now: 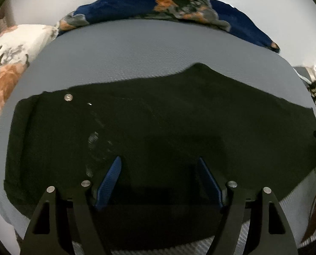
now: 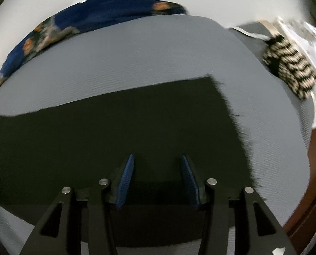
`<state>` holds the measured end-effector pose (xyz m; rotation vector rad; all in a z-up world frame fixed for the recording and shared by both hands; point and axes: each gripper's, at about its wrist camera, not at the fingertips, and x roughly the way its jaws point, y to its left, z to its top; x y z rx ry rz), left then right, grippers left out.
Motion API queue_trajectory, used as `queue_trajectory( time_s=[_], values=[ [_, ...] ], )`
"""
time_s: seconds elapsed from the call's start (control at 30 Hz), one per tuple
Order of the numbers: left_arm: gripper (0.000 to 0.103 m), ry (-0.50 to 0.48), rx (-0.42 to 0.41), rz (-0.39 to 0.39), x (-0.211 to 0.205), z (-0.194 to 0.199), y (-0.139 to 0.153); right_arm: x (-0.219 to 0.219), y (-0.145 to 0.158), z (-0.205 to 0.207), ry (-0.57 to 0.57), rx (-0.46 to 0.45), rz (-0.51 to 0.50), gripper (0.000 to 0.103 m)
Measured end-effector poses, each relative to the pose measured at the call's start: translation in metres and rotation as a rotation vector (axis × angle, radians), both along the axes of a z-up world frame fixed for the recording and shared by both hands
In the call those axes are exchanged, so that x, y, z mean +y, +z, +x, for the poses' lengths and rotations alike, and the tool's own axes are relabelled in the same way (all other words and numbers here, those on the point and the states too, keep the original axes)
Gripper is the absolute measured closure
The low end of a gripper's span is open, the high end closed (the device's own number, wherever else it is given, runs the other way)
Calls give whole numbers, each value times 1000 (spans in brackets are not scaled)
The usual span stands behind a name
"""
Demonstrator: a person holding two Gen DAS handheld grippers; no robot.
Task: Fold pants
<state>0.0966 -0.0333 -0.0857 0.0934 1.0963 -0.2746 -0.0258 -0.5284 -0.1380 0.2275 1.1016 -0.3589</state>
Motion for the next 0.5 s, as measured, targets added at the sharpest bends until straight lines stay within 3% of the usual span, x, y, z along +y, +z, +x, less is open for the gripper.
queue_trajectory(
  time_s=[0.23, 0.5],
  values=[
    [28, -69, 1, 7, -23, -11, 1, -68, 11, -27, -107, -23, 94, 58],
    [28, -100, 17, -12, -39, -14, 4, -126, -9, -42, -158, -38, 380, 57]
  ],
)
